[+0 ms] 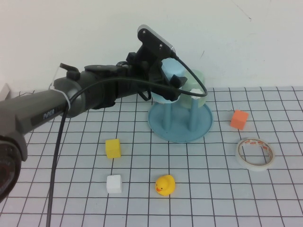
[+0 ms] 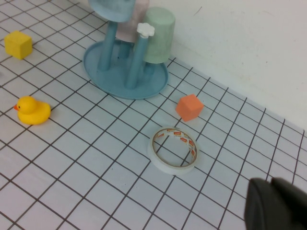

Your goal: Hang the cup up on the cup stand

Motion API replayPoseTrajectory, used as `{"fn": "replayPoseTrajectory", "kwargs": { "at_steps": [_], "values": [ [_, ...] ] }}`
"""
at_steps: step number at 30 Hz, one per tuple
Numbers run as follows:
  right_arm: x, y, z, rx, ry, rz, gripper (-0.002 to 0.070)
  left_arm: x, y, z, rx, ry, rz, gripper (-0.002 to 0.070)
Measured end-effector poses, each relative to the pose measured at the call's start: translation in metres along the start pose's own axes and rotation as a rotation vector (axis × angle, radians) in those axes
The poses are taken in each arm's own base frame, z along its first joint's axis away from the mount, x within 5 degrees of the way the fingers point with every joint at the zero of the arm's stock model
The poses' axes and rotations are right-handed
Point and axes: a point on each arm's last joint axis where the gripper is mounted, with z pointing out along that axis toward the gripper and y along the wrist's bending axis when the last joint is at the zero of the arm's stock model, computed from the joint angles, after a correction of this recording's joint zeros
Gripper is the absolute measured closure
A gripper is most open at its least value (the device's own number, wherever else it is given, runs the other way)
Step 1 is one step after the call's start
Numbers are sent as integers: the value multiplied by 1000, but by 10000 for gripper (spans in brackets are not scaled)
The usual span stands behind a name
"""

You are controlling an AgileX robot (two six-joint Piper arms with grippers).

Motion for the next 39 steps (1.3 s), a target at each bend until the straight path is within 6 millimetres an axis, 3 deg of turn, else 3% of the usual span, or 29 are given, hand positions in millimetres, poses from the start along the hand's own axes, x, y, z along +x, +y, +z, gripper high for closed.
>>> {"fn": "replayPoseTrajectory", "kwargs": {
  "at_steps": [9,15,23,27,32,39],
  "values": [
    [0,0,0,0,0,1,678,3,5,0,-56,20,-163,75],
    [0,0,0,0,0,1,678,4,6,0,-69,24,-179,36],
    [0,0,0,0,0,1,678,0,-1,1,11,-2,-206,34],
    [0,0,0,0,0,1,678,-6,5,-6,-3,-19,-184,51],
    [0,0,0,0,0,1,678,-33,37,-39,-106,-84,-158,168],
    [0,0,0,0,0,1,678,-85,87,-123,-289,-233,-139,446]
  ]
}}
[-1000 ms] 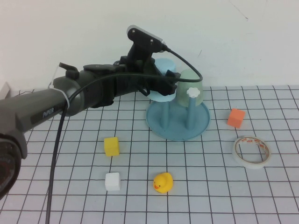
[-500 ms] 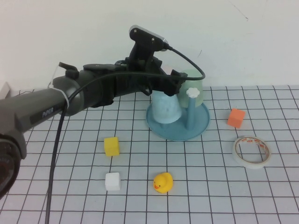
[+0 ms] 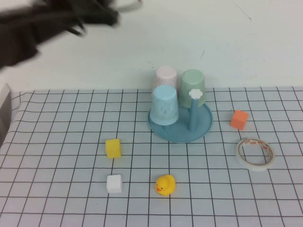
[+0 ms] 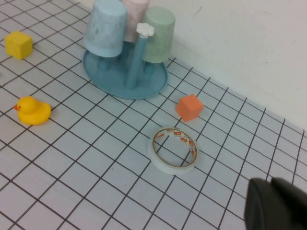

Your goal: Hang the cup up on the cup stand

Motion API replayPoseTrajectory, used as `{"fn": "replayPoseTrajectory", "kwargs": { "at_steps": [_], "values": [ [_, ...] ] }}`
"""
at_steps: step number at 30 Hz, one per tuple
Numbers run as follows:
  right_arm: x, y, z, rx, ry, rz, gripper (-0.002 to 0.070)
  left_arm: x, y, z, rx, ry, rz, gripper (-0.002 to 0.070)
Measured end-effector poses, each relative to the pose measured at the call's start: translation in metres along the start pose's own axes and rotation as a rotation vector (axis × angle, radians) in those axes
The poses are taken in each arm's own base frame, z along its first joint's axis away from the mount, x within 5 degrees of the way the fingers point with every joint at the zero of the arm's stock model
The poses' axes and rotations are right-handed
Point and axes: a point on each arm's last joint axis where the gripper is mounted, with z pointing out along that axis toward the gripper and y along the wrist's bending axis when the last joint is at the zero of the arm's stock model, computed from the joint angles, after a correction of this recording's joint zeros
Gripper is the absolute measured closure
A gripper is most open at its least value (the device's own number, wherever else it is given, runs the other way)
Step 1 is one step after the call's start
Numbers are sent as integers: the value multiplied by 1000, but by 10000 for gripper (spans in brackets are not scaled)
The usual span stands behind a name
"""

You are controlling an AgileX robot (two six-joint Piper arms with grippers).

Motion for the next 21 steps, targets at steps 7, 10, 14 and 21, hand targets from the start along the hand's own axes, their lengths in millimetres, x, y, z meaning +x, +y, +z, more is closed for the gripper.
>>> {"fn": "replayPoseTrajectory", "kwargs": {
  "at_steps": [7,10,14,21],
  "values": [
    [0,0,0,1,2,0,678,-80,37,-81,-149,-195,55,657],
    [0,0,0,1,2,0,678,-109,37,-115,-186,-273,78,669],
    [0,0,0,1,2,0,678,-141,25,-158,-205,-371,112,674],
    [0,0,0,1,2,0,678,-154,-4,-225,-201,-450,141,675]
  ]
}}
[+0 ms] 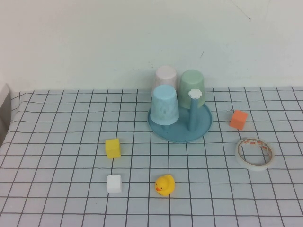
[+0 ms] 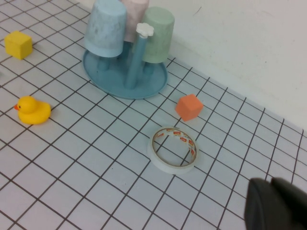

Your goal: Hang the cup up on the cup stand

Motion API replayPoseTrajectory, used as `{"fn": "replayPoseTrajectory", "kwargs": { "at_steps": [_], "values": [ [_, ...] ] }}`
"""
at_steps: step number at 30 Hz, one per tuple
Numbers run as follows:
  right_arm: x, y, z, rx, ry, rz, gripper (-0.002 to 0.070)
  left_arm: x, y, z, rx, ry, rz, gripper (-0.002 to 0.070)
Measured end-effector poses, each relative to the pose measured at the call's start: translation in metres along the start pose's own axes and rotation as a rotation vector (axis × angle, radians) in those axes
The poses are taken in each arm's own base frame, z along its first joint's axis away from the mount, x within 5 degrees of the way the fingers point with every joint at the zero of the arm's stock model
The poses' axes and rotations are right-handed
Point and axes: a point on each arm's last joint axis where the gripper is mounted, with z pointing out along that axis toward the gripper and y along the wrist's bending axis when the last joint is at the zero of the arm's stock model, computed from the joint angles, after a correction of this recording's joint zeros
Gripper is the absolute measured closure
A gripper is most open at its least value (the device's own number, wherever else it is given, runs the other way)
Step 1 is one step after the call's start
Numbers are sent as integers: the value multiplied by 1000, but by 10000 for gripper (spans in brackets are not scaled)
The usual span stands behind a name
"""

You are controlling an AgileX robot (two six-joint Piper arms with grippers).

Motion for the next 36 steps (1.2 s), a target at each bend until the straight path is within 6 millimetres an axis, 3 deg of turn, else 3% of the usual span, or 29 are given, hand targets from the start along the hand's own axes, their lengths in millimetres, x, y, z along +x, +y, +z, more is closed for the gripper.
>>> {"fn": "replayPoseTrajectory", "kwargs": {
  "at_steps": [2,5,6,9,15,20,24,27,36],
  "values": [
    [0,0,0,0,0,0,678,-5,-4,-18,-1,-7,2,675],
    [0,0,0,0,0,0,678,5,-11,-41,5,24,-6,675],
    [0,0,0,0,0,0,678,20,-17,-57,21,65,-18,675],
    [0,0,0,0,0,0,678,50,-27,-80,41,145,-56,675],
    [0,0,0,0,0,0,678,92,-49,-137,80,227,-157,675],
    [0,0,0,0,0,0,678,141,-92,-189,384,296,-264,675],
    [0,0,0,1,2,0,678,169,-102,-208,434,345,-207,675],
    [0,0,0,1,2,0,678,178,-100,-212,405,368,-154,675],
    [0,0,0,2,4,0,678,174,-72,-221,68,369,32,675]
  ]
}}
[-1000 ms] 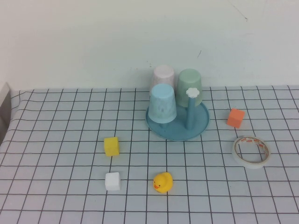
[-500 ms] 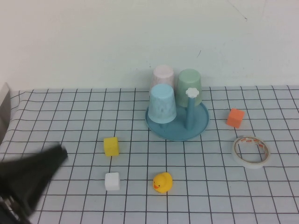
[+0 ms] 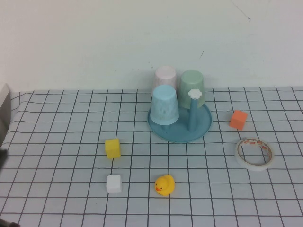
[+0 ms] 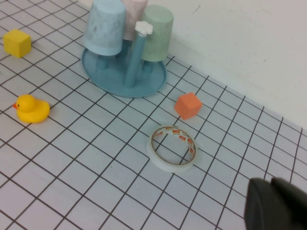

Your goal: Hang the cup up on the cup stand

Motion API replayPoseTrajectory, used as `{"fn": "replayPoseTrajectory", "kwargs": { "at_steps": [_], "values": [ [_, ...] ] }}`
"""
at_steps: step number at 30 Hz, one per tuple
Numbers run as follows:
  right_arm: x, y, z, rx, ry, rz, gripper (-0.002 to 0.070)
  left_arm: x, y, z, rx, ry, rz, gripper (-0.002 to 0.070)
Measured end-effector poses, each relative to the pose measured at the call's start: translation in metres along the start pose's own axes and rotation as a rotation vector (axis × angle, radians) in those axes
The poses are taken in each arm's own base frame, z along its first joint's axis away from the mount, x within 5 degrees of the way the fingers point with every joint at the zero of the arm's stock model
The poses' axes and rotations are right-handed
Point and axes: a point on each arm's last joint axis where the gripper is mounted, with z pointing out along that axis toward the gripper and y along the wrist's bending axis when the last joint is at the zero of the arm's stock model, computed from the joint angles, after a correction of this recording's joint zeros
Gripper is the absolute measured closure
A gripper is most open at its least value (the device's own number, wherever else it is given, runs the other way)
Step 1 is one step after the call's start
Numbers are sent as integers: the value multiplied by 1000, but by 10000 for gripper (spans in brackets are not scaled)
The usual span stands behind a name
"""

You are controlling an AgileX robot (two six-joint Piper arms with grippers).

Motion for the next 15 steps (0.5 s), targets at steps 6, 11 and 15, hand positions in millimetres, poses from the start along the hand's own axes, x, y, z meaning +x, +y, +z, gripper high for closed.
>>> {"fn": "replayPoseTrajectory", "kwargs": {
  "at_steps": [6,11,15],
  "values": [
    [0,0,0,1,2,0,678,-4,5,-22,-132,-74,70,675],
    [0,0,0,1,2,0,678,17,0,-35,-169,-84,98,675],
    [0,0,0,1,2,0,678,37,-6,-44,-180,-110,99,675]
  ]
}}
